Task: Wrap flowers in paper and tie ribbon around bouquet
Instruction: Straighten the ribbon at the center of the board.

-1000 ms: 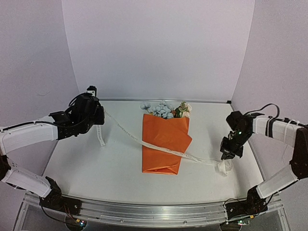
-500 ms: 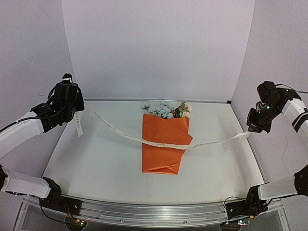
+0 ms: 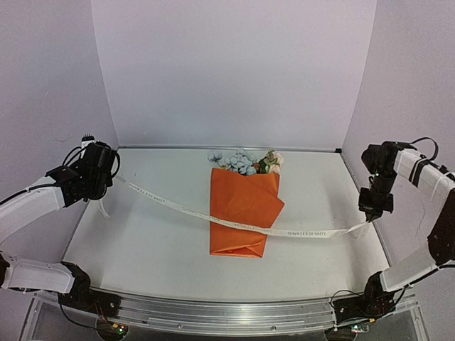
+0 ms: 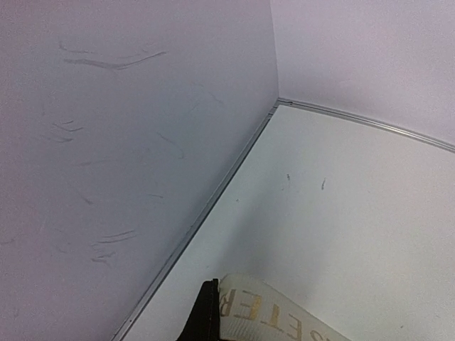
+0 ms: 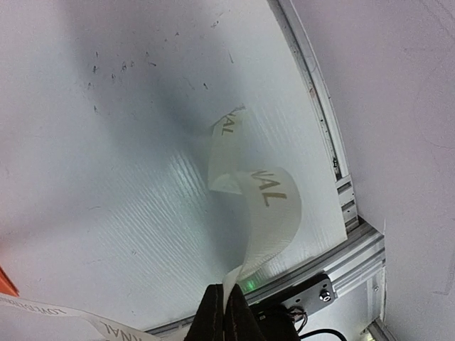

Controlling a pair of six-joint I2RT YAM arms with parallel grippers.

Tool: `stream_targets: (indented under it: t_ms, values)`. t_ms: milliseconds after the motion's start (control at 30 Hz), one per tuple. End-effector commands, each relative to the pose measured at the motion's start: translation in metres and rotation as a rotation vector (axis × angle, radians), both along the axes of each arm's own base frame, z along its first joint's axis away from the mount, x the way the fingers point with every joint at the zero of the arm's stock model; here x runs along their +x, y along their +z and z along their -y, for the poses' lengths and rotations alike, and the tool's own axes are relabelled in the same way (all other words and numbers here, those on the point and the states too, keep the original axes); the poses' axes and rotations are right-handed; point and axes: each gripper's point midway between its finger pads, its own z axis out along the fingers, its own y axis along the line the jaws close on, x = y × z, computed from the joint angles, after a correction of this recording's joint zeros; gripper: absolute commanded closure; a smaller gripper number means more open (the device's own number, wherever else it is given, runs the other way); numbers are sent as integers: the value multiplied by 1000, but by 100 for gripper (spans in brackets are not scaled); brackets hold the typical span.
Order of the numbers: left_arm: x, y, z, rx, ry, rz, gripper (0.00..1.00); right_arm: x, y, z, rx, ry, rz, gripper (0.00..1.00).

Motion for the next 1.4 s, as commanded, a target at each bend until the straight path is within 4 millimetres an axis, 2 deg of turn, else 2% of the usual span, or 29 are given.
stream_targets:
  t_ms: [0, 67, 133, 233, 300, 400, 533, 600, 667, 733, 833, 1067, 1167, 1367]
  values:
    - [-21, 14, -29, 35, 122, 85, 100, 9, -13, -13, 81, -68, 19, 100]
    - [-21, 2, -35, 36, 143, 80, 100, 10, -22, -24, 147, -91, 19, 100]
    - [-21, -8, -49, 37, 199, 63, 100, 8, -28, -30, 178, -105, 9, 100]
    - [-18, -13, -73, -3, 272, 57, 100, 4, -33, -34, 189, -100, -6, 100]
    - [-13, -14, -79, -40, 279, 66, 100, 1, -36, -35, 190, -100, -13, 100]
    - [-7, -28, -77, -103, 270, 51, 100, -3, -40, -29, 157, -98, -29, 100]
    - [-8, -71, -68, -212, 279, -20, 94, -6, -44, -27, 143, -88, -47, 100]
    - [-11, -96, -63, -266, 290, -56, 87, -7, -46, -29, 153, -91, -57, 100]
    - [-10, -107, -58, -310, 294, -78, 80, -8, -48, -26, 134, -89, -65, 100]
    - [-7, -110, -54, -342, 299, -82, 67, -9, -48, -21, 109, -78, -67, 100]
    - [-1, -108, -43, -392, 245, -81, 41, -7, -43, -15, 72, -58, -69, 100]
    - [-8, -105, -30, -488, 177, -66, 14, 1, -34, -2, -5, -20, -81, 100]
    - [-15, -106, -25, -529, 154, -72, 7, 3, -33, -1, -9, -21, -91, 100]
    - [-22, -112, 5, -662, 28, -140, 3, 6, -29, 3, -25, -15, -99, 100]
